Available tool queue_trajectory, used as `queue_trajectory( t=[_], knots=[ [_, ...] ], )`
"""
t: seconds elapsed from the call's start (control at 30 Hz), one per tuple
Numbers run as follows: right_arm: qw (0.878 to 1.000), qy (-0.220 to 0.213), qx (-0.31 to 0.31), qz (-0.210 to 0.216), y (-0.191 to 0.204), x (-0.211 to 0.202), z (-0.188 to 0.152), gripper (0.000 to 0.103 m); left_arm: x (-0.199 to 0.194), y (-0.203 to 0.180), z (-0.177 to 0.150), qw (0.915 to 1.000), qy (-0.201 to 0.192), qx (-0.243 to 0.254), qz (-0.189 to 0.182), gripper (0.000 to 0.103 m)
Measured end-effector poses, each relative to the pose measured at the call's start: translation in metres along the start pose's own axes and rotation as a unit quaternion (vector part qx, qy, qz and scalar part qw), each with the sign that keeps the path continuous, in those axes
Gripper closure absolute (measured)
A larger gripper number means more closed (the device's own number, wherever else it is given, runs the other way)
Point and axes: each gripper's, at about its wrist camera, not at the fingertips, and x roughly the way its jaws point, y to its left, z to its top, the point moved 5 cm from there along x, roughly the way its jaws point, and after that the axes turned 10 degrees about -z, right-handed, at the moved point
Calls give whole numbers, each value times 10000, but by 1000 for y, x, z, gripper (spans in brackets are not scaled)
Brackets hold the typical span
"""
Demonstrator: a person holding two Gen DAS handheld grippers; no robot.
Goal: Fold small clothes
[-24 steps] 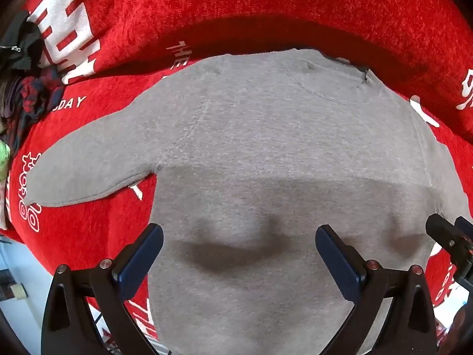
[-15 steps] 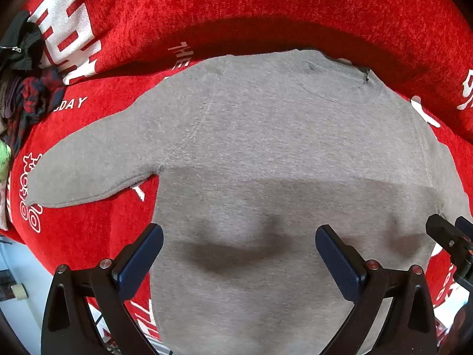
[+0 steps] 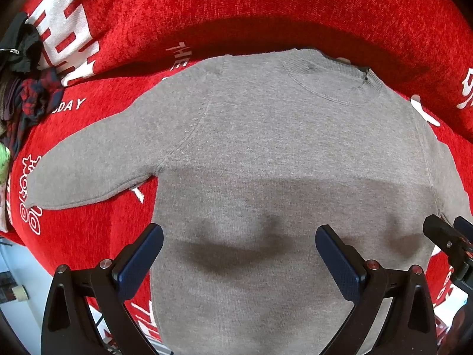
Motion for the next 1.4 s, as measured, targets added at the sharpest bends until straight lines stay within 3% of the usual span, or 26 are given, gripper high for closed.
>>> queue_trajectory(
  t=[0.6,0.77,1.0,1.4],
  knots=[
    [10000,52,-24,47,9,2,-4,0,2,6,-2,10000,15,-55,-12,0],
    [9990,171,-37,402,15,-2,-5,0,3,12,-4,10000,22,-92,-24,0],
    [9990,307,-80,308,18,-3,-7,0,3,15,-4,9999,14,-123,-33,0],
    [9995,105,-95,277,24,-1,-6,0,4,18,-3,9999,-2,-121,-43,0]
  ],
)
